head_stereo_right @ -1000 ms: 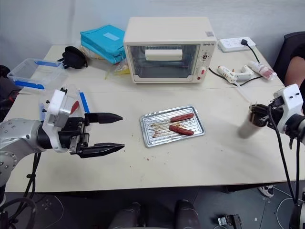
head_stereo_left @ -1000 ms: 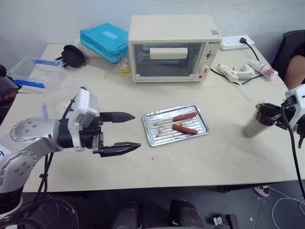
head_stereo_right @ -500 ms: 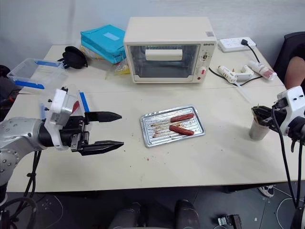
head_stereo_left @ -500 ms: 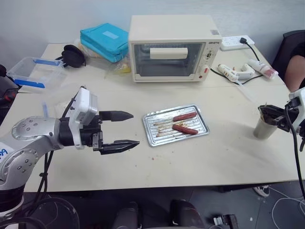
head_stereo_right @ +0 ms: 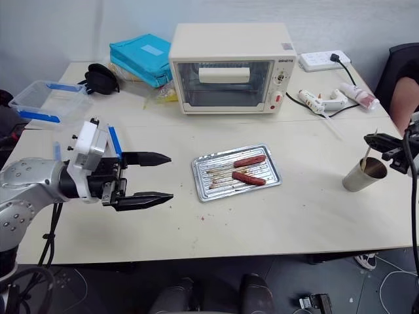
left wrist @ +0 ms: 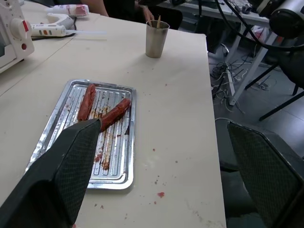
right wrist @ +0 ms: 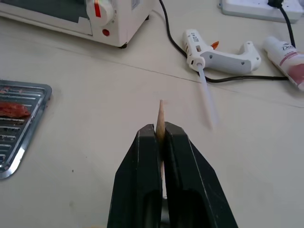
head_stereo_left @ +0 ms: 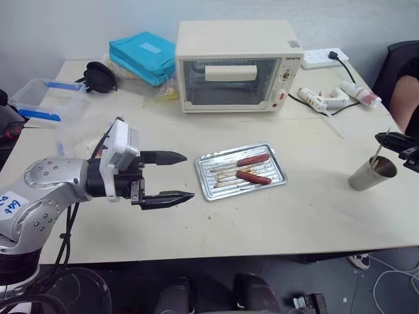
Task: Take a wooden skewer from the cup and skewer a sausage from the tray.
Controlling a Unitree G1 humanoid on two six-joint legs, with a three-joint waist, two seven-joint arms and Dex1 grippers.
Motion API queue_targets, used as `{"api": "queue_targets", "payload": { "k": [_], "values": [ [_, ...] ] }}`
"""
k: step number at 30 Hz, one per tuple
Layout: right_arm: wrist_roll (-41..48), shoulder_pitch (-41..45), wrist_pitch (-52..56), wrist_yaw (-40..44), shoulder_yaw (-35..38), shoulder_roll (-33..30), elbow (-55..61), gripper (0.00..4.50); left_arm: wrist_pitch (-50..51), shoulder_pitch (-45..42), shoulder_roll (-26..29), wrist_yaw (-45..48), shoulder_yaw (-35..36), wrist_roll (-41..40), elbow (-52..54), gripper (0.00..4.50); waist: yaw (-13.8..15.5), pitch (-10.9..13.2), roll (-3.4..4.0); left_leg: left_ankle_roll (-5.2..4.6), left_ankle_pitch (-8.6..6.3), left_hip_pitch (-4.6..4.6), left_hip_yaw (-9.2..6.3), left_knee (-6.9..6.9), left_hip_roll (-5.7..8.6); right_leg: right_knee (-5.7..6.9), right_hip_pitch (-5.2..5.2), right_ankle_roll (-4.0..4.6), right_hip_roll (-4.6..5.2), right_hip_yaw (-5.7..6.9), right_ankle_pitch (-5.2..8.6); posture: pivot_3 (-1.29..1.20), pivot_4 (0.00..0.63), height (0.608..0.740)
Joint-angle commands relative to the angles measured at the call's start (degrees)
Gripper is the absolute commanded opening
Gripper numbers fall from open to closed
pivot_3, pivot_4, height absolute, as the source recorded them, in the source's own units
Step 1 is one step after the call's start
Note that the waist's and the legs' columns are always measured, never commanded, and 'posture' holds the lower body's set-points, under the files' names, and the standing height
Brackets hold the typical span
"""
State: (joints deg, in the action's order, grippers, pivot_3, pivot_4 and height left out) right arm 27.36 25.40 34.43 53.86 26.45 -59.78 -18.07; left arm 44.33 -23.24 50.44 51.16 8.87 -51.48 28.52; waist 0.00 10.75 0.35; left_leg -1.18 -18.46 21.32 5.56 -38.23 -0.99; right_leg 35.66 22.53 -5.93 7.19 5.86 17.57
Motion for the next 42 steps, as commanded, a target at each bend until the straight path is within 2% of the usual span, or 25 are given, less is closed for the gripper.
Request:
{"api": "queue_targets", "payload": {
  "k": [1,8,11,14,17,19,21,24,25,26,28,30,32,35,39,42],
  "values": [
    [2.53,2.91,1.95,0.18,3.73,-3.31,1.08,0.07,-1.37,-1.29,-0.35,0.76,0.29,0.5,-0.14,4.5,0.0,0.0,0.0,0.0,0.0,0.0,0.0,0.0,0.0,0.0,0.0,0.0,0.0,0.0,0.0,0.0,0.15,0.74],
    [7.67,18.11,9.29,-0.05,2.74,-7.3,-0.79,0.07,-1.63,-1.9,-2.41,-0.54,0.3,0.88,-0.56,4.5,-0.1,0.03,0.06,-0.01,0.01,0.0,0.01,0.04,-0.04,-0.02,0.04,0.0,-0.02,-0.01,0.0,0.0,0.15,0.74],
    [11.15,23.85,14.31,-0.67,2.14,-6.69,0.43,0.07,-1.62,-1.43,-2.71,-0.93,0.59,0.92,-0.09,4.5,-0.1,0.04,0.03,-0.01,0.01,0.01,0.02,0.04,-0.03,-0.04,0.04,0.0,-0.01,-0.03,0.0,0.0,0.15,0.74],
    [17.27,30.09,25.16,-6.06,3.66,-3.41,1.57,0.07,-2.26,-1.64,-3.87,-2.82,1.4,1.33,-0.43,4.5,-0.07,0.04,0.03,-0.01,0.01,0.02,0.02,0.04,-0.02,-0.03,0.04,0.0,0.02,-0.03,0.0,0.0,0.15,0.74],
    [24.26,36.42,38.99,-18.9,9.61,5.15,1.19,0.07,-2.68,-1.85,-5.24,-5.0,2.06,1.88,-0.78,4.5,-0.17,0.04,0.0,-0.01,0.01,0.05,-0.02,0.03,-0.04,-0.02,0.04,0.01,0.04,-0.04,0.0,0.0,0.15,0.74],
    [27.61,38.65,48.88,-29.22,16.17,14.73,3.19,0.07,-3.37,-0.53,-5.71,-5.64,1.88,2.83,0.14,4.5,-0.25,0.01,-0.05,0.0,0.01,0.04,-0.02,0.04,-0.07,0.0,0.04,0.01,0.08,-0.04,0.0,0.0,0.15,0.74],
    [30.3,38.6,55.74,-37.17,21.73,23.8,7.17,0.07,-4.14,0.85,-6.22,-6.31,1.35,3.99,1.05,4.5,-0.24,0.0,-0.07,0.03,0.03,0.08,-0.05,0.04,-0.11,0.02,0.05,0.01,0.11,-0.04,0.0,0.0,0.15,0.74],
    [43.68,33.19,58.07,-51.47,24.93,36.43,12.12,0.07,-4.14,3.34,-7.21,-7.67,1.29,4.02,3.08,4.5,-0.04,-0.01,-0.06,0.02,0.07,0.27,-0.11,0.06,-0.04,0.09,0.22,0.01,0.06,-0.05,0.0,0.0,0.15,0.74],
    [48.98,30.55,58.07,-56.93,25.35,40.79,13.99,0.07,-4.15,4.18,-7.47,-7.89,1.27,3.98,3.82,4.5,0.11,-0.01,-0.06,0.02,0.07,0.36,-0.19,0.05,-0.03,0.08,0.22,0.01,0.07,-0.04,0.0,0.0,0.15,0.74],
    [57.61,26.13,54.83,-64.21,22.73,43.9,16.14,0.07,-4.07,4.92,-7.56,-8.01,1.17,3.89,4.41,4.5,0.22,-0.02,-0.07,0.01,0.07,0.48,-0.31,-0.01,0.02,0.13,0.27,0.01,0.1,-0.04,0.0,0.0,0.15,0.74],
    [75.45,16.36,44.32,-78.62,13.75,46.71,21.28,0.07,-4.18,5.68,-7.69,-8.11,0.93,4.04,4.92,4.5,0.46,-0.02,-0.07,-0.05,0.11,0.8,-0.52,-0.14,0.08,0.17,0.39,0.01,0.16,0.04,0.0,0.0,0.15,0.74],
    [84.39,8.31,35.21,-88.09,6.02,50.47,27.63,0.07,-4.31,6.25,-8.0,-8.51,0.58,4.48,4.76,4.5,0.48,-0.02,-0.07,-0.17,0.17,1.08,-0.58,-0.28,0.23,0.27,0.62,0.0,0.31,0.05,0.0,0.0,0.15,0.74],
    [85.64,4.04,28.64,-92.94,2.19,54.56,32.69,0.07,-5.64,6.98,-8.4,-8.57,-0.56,6.58,4.19,4.5,-0.16,-0.01,-0.07,-0.22,0.16,1.13,-0.4,-0.42,0.29,0.21,0.63,-0.13,0.29,0.18,-0.05,0.0,0.15,0.74],
    [85.64,2.25,18.7,-100.74,0.2,61.48,37.41,0.07,-7.22,7.16,-10.45,-9.28,-2.97,9.01,3.34,4.5,-0.97,-0.02,-0.07,-0.37,0.29,1.01,-0.15,-0.45,0.29,0.26,0.67,-0.47,0.27,-0.04,-0.23,0.0,0.15,0.74],
    [85.64,-0.42,12.15,-106.47,-3.27,65.51,41.75,0.07,-8.29,5.92,-14.38,-10.27,-7.47,11.73,1.8,4.5,-1.18,-0.04,-0.07,-0.33,0.32,0.99,-0.24,-0.32,0.24,0.33,0.75,-0.42,0.24,-0.14,-0.2,0.0,0.15,0.74],
    [85.64,-1.97,8.03,-109.29,-5.38,67.79,44.42,0.07,-12.01,4.83,-16.73,-10.62,-10.87,17.0,-0.37,4.5,-1.43,-0.04,-0.07,-0.34,0.32,1.13,-0.16,-0.21,0.28,0.31,0.96,-0.42,0.26,-0.5,-0.2,0.0,0.15,0.74]
  ]
}}
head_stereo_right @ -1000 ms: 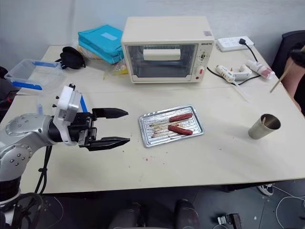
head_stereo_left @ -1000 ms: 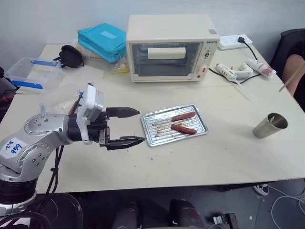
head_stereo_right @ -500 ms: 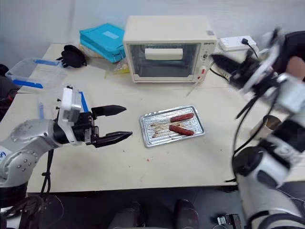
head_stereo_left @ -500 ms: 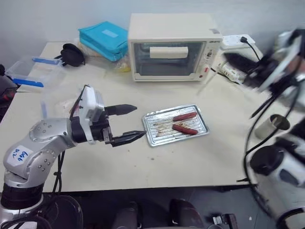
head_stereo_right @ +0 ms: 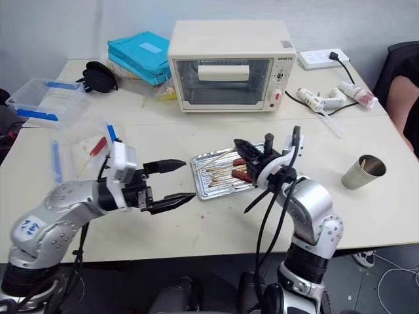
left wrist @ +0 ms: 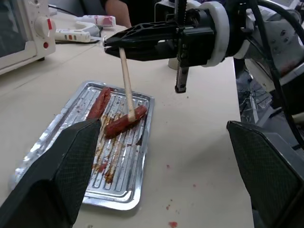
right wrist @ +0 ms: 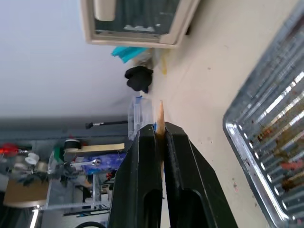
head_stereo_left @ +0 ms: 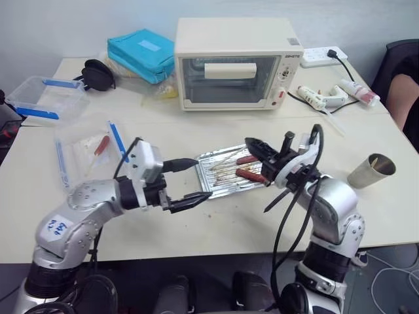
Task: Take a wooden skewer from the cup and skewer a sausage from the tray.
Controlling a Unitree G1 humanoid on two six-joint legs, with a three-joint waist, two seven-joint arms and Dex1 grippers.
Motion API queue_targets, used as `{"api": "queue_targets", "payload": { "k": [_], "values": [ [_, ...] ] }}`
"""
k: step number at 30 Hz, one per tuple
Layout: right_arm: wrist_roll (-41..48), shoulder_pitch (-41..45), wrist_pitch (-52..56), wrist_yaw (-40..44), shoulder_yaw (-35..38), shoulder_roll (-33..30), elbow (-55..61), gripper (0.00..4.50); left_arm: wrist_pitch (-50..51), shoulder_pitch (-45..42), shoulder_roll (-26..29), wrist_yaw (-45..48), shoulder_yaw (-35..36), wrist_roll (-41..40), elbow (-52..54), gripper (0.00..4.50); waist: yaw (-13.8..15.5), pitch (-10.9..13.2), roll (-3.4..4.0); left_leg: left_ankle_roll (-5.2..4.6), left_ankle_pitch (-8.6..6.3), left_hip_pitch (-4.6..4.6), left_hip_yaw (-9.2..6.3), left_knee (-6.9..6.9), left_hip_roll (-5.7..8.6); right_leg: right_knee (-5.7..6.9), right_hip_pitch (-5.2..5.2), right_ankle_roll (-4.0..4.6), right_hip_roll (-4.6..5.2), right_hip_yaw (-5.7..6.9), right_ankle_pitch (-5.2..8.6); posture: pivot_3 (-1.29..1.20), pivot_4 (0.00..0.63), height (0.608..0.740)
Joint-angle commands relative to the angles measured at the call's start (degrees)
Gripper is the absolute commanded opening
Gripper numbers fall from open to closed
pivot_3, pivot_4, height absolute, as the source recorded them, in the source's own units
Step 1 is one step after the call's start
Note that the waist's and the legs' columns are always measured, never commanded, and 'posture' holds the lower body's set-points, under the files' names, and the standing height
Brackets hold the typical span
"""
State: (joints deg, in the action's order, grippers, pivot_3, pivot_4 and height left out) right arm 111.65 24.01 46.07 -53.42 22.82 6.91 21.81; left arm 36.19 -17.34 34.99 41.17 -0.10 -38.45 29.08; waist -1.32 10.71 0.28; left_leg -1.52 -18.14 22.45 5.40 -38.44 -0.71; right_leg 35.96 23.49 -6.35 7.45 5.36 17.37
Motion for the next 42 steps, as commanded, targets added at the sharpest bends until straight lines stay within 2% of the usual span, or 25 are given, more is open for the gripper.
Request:
{"api": "queue_targets", "payload": {
  "k": [1,8,17,20,24,25,35,42],
  "values": [
    [1.35,-1.21,-4.35,-2.37,-2.53,1.33,5.3,0.07,-5.17,-1.64,-2.32,-1.1,-2.33,5.31,-1.88,4.5,-0.24,0.0,0.0,0.0,0.0,0.0,0.03,0.05,0.0,-0.02,0.02,0.0,0.0,-0.06,0.0,0.0,0.15,0.74],
    [1.35,-5.08,-8.53,-3.53,-6.0,1.43,8.36,0.07,-8.79,-5.26,-8.01,-3.3,-2.82,9.09,-6.69,4.5,-0.26,0.0,-0.01,-0.02,0.01,-0.01,0.09,0.14,-0.02,-0.07,0.06,0.0,-0.01,-0.18,0.0,0.0,0.15,0.74],
    [1.35,-4.98,-10.95,-1.83,-8.11,0.91,9.01,0.07,-7.48,-7.66,-10.05,-0.71,-5.28,9.58,-9.89,4.5,-0.26,0.0,-0.01,-0.03,0.01,-0.03,0.09,0.14,-0.03,-0.08,0.06,0.01,-0.01,-0.19,0.0,0.0,0.15,0.74],
    [1.35,-4.62,-11.29,-1.52,-8.31,0.73,8.9,0.0,-8.11,-7.78,-10.28,0.14,-6.11,10.0,-10.24,3.94,-0.25,0.0,-0.01,-0.03,0.02,-0.02,0.09,0.13,-0.02,-0.08,0.05,0.01,0.0,-0.19,0.0,0.0,0.15,0.74],
    [1.35,-4.26,-11.55,-1.17,-8.32,0.55,8.86,0.0,-8.48,-8.18,-10.71,0.27,-5.91,10.03,-10.53,2.81,-0.26,0.0,-0.01,-0.04,0.02,-0.02,0.09,0.14,-0.02,-0.09,0.05,0.01,0.01,-0.19,0.0,0.0,0.15,0.74],
    [1.35,-4.27,-11.59,-1.01,-8.3,0.45,8.86,0.0,-8.57,-8.17,-10.77,0.18,-5.88,10.17,-10.54,2.75,-0.25,0.0,-0.01,-0.04,0.02,-0.02,0.09,0.14,-0.02,-0.09,0.05,0.0,0.01,-0.19,0.0,0.0,0.15,0.74],
    [1.35,-3.98,-12.17,-0.56,-8.09,0.16,8.93,0.0,-9.31,-7.56,-11.79,-1.11,-4.91,11.09,-10.57,0.03,-0.26,0.0,-0.01,-0.04,0.02,-0.02,0.09,0.14,-0.03,-0.09,0.05,0.01,0.02,-0.19,0.0,0.0,0.15,0.74],
    [1.35,-4.29,-11.5,-0.1,-7.56,-0.91,8.12,0.0,-8.39,-7.54,-12.41,-2.47,-4.27,11.31,-9.98,0.03,-0.25,0.0,-0.01,-0.05,0.02,-0.02,0.08,0.14,-0.03,-0.1,0.05,0.0,0.03,-0.19,0.0,0.0,0.15,0.74]
  ]
}}
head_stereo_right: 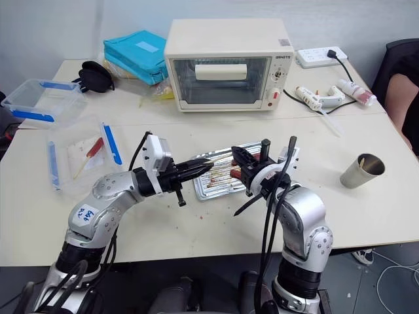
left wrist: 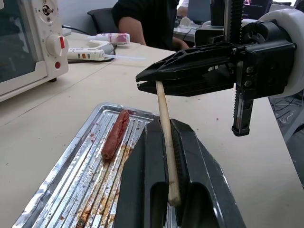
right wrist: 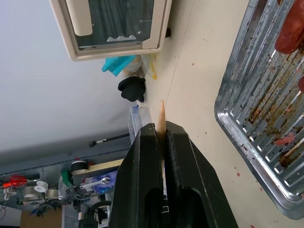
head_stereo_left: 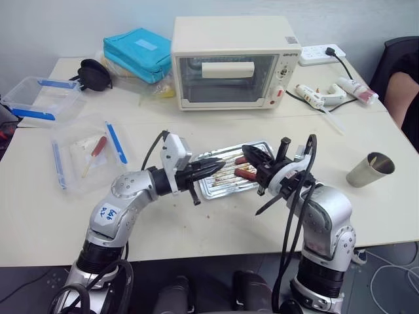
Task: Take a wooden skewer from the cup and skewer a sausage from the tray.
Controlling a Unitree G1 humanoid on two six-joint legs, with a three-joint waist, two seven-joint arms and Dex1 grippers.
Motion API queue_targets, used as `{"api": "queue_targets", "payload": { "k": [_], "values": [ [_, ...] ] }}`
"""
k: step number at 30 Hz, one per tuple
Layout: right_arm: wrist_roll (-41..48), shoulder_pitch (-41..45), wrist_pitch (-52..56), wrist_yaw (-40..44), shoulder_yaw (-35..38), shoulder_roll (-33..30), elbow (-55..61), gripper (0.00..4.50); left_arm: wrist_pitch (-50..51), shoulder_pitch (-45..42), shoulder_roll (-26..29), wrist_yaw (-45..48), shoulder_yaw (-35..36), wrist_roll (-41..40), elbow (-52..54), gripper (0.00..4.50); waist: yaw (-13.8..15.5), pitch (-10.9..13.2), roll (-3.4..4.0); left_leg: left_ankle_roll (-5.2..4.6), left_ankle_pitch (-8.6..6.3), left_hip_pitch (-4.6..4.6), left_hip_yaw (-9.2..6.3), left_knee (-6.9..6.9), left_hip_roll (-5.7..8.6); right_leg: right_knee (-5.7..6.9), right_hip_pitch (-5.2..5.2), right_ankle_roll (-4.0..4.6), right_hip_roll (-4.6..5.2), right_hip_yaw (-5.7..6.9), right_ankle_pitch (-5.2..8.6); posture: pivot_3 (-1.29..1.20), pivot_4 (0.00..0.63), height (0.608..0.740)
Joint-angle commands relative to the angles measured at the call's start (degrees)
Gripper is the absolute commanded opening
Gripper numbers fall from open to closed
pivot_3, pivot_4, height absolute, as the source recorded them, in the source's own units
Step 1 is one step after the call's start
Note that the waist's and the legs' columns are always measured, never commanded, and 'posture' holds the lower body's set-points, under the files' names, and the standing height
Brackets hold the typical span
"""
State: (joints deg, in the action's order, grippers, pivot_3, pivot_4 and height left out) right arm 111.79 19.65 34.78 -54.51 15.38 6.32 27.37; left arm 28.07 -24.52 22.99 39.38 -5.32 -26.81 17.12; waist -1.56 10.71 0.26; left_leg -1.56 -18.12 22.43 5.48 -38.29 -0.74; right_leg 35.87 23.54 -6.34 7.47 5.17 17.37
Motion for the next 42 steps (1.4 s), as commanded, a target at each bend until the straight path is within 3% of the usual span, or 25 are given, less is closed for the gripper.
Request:
{"api": "queue_targets", "payload": {
  "k": [1,3,7,11,13,15,17,22,26,29,32,36,42],
  "values": [
    [1.21,0.0,0.01,1.17,-0.07,-0.61,2.39,0.0,-0.16,-0.28,-0.38,-0.73,0.9,-0.35,2.18,0.03,-0.01,0.0,0.0,0.0,0.0,0.0,0.0,0.0,0.0,0.0,0.0,0.0,0.0,0.0,0.0,0.0,0.15,0.74],
    [1.21,-0.45,1.97,2.52,-0.31,-2.93,1.75,0.0,-0.13,0.04,-0.24,-0.74,0.8,-0.24,2.51,0.03,0.01,0.0,0.0,0.0,0.0,0.0,0.0,0.0,0.0,0.0,0.0,0.0,0.0,0.0,0.0,0.0,0.15,0.74],
    [1.21,-1.1,4.03,4.43,-1.07,-5.93,1.46,1.03,-0.6,0.77,0.45,-0.33,1.02,0.06,2.61,0.0,0.01,0.0,0.0,-0.01,0.0,0.0,0.0,0.0,0.01,-0.01,-0.01,0.0,0.01,0.0,0.0,0.0,0.15,0.74],
    [1.21,-0.1,10.17,11.29,-0.98,-16.51,-0.87,2.37,-0.21,1.14,2.15,0.12,2.94,-0.59,3.26,0.0,0.04,0.0,-0.01,-0.02,-0.01,0.0,0.01,0.0,0.0,-0.03,-0.01,0.0,0.01,0.0,0.0,0.0,0.15,0.74],
    [1.21,0.94,14.07,16.11,-0.92,-24.83,-3.03,2.67,0.15,1.49,3.59,0.29,4.5,-1.14,4.0,0.0,0.07,0.0,-0.01,-0.03,-0.01,0.0,0.0,-0.01,0.0,-0.05,-0.03,0.0,0.01,0.03,0.0,0.0,0.15,0.74],
    [-4.91,3.44,21.52,25.51,-2.26,-37.19,-5.58,2.67,1.52,2.59,6.77,1.19,8.03,-2.76,5.45,0.0,0.1,0.02,-0.02,-0.07,-0.02,0.0,0.01,-0.01,0.01,-0.07,-0.05,0.0,0.03,0.04,0.0,0.0,0.15,0.74],
    [-13.43,5.3,25.29,35.32,-5.3,-45.27,-6.51,2.67,3.18,4.06,10.02,2.61,11.09,-4.79,7.17,0.0,0.15,0.01,-0.03,-0.1,-0.03,0.01,0.04,0.0,0.02,-0.09,-0.03,0.0,0.05,0.04,0.0,0.0,0.15,0.74],
    [-44.45,9.02,19.82,63.15,-19.99,-57.57,-6.66,2.67,9.46,9.2,19.79,8.41,18.04,-12.23,12.8,0.0,0.09,0.0,-0.05,-0.05,-0.04,-0.05,0.02,0.1,-0.11,-0.21,-0.04,0.02,-0.02,0.09,0.01,0.0,0.15,0.74],
    [-63.08,15.06,10.87,78.91,-29.34,-59.22,-13.27,2.67,13.1,13.09,25.78,11.97,21.93,-17.39,16.42,0.0,0.15,0.02,-0.09,-0.07,-0.05,-0.02,0.05,0.02,0.01,-0.24,-0.04,-0.02,0.02,0.15,-0.01,0.0,0.15,0.74],
    [-72.81,19.01,5.8,85.62,-33.15,-57.31,-19.13,2.67,13.64,14.45,27.76,12.63,22.9,-18.68,17.81,0.0,0.66,0.03,-0.1,-0.08,-0.05,-0.02,0.05,-0.05,0.05,-0.24,-0.07,-0.06,0.06,0.37,-0.03,0.0,0.15,0.74],
    [-80.3,21.09,2.05,91.13,-35.8,-55.93,-23.09,3.21,13.56,14.31,27.93,11.57,22.88,-18.9,18.15,0.0,1.34,0.03,-0.1,-0.07,-0.05,-0.02,0.04,-0.05,0.05,-0.23,-0.08,-0.05,0.08,0.57,-0.04,0.0,0.15,0.74],
    [-85.44,19.89,-0.42,95.95,-35.48,-55.64,-22.71,4.48,13.26,14.14,27.84,10.67,22.77,-18.99,18.32,0.0,1.59,0.03,-0.1,-0.07,-0.05,0.03,0.01,-0.05,0.05,-0.25,-0.08,-0.05,0.09,0.66,-0.04,0.0,0.15,0.74],
    [-87.32,17.04,1.2,98.39,-31.72,-55.68,-18.55,4.48,12.69,13.39,27.49,9.6,22.19,-18.61,18.07,0.0,1.52,0.03,-0.1,-0.05,-0.04,0.02,0.01,-0.07,0.04,-0.22,-0.09,-0.05,0.08,0.68,-0.04,0.0,0.15,0.74]
  ]
}}
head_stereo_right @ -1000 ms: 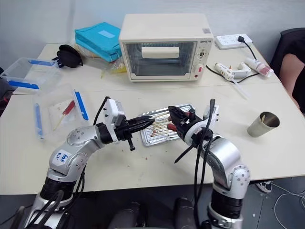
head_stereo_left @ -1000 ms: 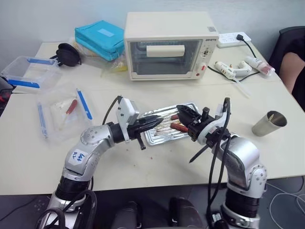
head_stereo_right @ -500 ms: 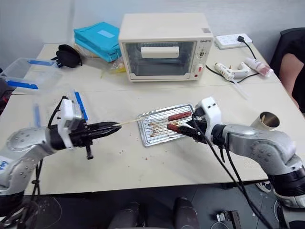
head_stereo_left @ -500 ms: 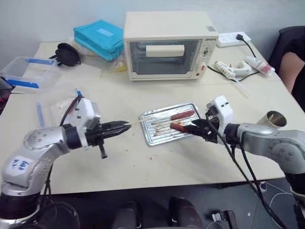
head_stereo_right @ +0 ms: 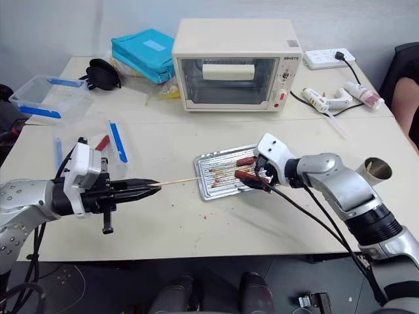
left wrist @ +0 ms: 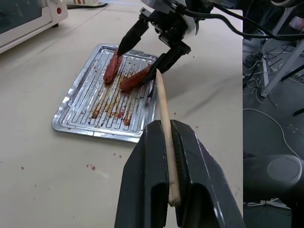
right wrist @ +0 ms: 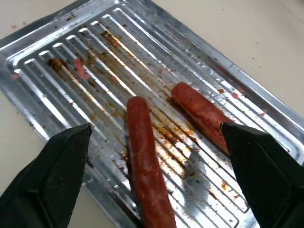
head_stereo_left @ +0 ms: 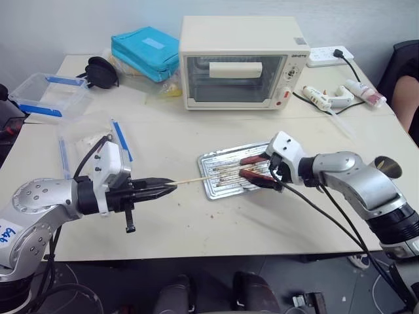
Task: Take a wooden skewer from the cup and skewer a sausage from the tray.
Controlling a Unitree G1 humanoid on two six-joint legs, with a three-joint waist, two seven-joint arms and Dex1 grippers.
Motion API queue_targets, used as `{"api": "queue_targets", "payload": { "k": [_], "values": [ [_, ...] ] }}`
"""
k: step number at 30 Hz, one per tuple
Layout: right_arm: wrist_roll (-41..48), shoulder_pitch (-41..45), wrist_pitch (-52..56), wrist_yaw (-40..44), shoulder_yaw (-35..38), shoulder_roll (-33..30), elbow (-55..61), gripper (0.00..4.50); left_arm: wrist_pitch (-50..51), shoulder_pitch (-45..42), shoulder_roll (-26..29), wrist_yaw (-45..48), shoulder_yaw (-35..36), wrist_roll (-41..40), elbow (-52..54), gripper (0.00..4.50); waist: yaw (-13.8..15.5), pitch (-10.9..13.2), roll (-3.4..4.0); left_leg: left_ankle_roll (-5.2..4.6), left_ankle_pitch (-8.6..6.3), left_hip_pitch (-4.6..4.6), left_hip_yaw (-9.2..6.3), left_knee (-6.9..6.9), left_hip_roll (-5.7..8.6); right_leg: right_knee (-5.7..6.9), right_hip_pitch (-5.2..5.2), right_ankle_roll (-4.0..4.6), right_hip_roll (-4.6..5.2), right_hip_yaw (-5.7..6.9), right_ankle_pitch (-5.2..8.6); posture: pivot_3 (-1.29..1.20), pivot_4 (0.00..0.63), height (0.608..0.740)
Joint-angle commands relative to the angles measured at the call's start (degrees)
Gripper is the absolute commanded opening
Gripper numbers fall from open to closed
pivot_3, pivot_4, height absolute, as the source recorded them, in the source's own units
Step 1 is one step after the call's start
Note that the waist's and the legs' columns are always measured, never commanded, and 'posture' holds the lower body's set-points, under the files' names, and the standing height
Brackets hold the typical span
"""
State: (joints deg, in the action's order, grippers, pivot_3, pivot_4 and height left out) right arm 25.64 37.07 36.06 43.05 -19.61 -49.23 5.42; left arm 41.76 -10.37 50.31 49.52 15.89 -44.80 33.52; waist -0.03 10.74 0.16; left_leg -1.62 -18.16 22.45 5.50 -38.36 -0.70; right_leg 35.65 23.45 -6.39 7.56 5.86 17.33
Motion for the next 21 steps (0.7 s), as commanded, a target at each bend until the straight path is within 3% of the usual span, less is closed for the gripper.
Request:
{"api": "queue_targets", "payload": {
  "k": [1,4,8,20,21],
  "values": [
    [-1.36,-0.79,0.57,0.74,3.82,0.16,3.7,4.48,-1.05,-1.06,0.05,-0.76,0.79,-0.6,1.57,0.0,0.0,0.0,0.0,0.0,0.0,0.0,0.0,-0.01,0.0,0.0,0.0,0.0,0.0,0.0,0.0,0.0,0.15,0.74],
    [-2.52,-1.7,1.63,0.43,4.61,1.6,3.52,3.9,-1.2,-2.03,-0.18,-1.19,0.05,-0.42,1.14,0.0,-0.01,0.0,0.0,0.01,0.0,-0.02,0.0,-0.01,0.0,0.01,-0.02,0.0,-0.01,0.0,0.0,0.0,0.15,0.74],
    [-4.49,-2.52,2.71,0.44,4.4,3.65,3.19,2.62,-1.06,-3.68,-0.41,-1.62,-1.09,-0.5,0.78,0.0,-0.02,0.0,0.0,0.02,0.0,-0.03,0.01,-0.02,0.0,0.03,-0.02,0.0,-0.01,0.0,0.0,0.0,0.15,0.74],
    [-10.71,-2.28,0.94,1.87,3.1,9.03,-4.23,2.62,-0.4,-5.89,0.1,-1.26,-1.92,-1.06,0.36,0.0,-0.07,0.0,0.0,0.03,0.01,-0.03,0.01,-0.06,0.01,0.06,-0.03,0.0,-0.04,0.0,0.0,0.0,0.15,0.74],
    [-11.2,-2.14,0.58,2.07,3.07,9.33,-4.91,2.43,-0.38,-5.95,0.11,-1.27,-1.89,-1.04,0.33,0.0,-0.08,-0.01,0.0,0.03,0.01,-0.03,0.01,-0.09,0.01,0.06,-0.03,0.0,-0.04,0.0,0.0,0.0,0.15,0.74]
  ]
}}
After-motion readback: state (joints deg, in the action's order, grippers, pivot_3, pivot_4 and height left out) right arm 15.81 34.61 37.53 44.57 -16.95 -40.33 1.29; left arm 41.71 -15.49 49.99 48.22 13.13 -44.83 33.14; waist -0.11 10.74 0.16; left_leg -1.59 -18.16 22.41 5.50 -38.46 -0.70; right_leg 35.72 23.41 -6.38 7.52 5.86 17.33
